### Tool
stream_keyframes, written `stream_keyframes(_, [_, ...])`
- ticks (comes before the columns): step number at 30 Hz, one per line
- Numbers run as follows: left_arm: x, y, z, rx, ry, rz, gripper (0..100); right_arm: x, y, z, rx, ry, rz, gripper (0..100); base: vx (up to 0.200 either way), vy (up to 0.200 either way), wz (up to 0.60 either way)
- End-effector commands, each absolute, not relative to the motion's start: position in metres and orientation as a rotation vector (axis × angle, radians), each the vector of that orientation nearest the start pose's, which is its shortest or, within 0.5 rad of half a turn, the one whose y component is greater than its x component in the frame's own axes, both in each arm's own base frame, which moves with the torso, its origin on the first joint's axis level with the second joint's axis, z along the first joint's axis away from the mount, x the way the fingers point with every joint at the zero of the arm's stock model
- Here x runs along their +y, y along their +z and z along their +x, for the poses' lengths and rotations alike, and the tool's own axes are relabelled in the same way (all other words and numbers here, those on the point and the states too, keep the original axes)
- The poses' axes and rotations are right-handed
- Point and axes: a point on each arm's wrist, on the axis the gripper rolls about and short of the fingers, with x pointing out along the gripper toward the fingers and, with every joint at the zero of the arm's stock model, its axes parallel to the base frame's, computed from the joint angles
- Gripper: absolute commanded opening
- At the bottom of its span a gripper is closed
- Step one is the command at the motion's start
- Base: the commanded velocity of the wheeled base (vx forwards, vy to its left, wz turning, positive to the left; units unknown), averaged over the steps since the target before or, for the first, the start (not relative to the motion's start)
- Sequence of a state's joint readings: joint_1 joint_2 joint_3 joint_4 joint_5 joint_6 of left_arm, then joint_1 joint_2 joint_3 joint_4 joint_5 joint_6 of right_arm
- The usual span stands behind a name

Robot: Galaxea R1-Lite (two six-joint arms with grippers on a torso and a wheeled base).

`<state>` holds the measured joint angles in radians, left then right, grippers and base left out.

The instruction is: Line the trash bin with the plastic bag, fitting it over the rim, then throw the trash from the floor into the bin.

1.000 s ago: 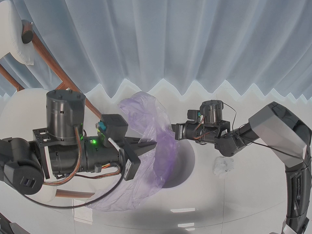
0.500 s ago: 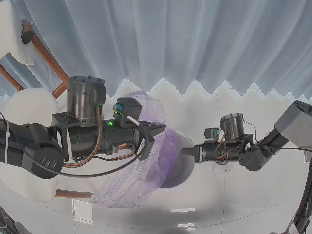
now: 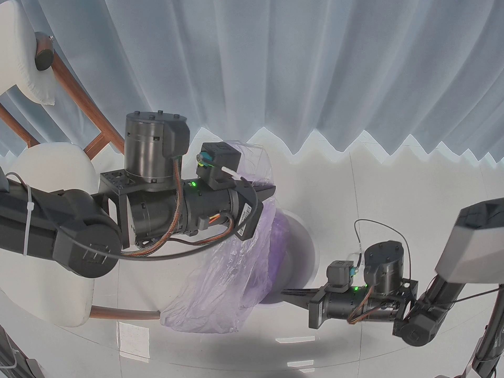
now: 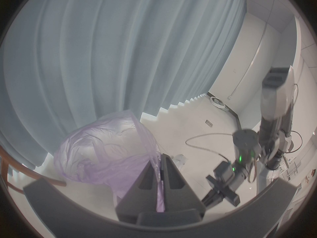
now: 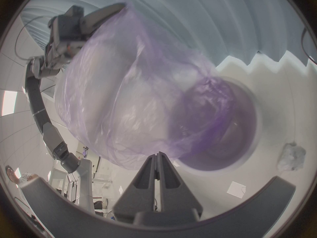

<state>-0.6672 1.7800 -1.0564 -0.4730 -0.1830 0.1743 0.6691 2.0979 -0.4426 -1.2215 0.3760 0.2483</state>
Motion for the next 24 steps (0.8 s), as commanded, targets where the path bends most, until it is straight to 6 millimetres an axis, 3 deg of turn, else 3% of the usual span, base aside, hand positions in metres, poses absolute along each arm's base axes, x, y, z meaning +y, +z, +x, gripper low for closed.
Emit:
stream_keyframes(1, [-0.219,0.212,0.271,0.172,-0.841,0.197,0,0.229,-0.033,0.201,0.697,1.013,0.134,0,0.0,0.0,0.0])
stream_keyframes(7, [-0.22,0.218,0.273,0.156,-0.813,0.187,0,0.244,-0.048,0.182,0.72,1.074,0.103,0,0.0,0.0,0.0])
stream_keyframes(12, [-0.221,0.214,0.275,0.166,-0.813,0.189,0,0.259,-0.053,0.18,0.7,1.102,0.116,0,0.0,0.0,0.0])
stream_keyframes(19, [-0.226,0.211,0.273,0.173,-0.827,0.194,0,0.293,-0.046,0.211,0.573,1.003,0.265,0,0.0,0.0,0.0])
stream_keyframes(24, [-0.226,0.208,0.274,0.183,-0.827,0.199,0,0.285,-0.036,0.237,0.517,0.941,0.308,0,0.0,0.0,0.0])
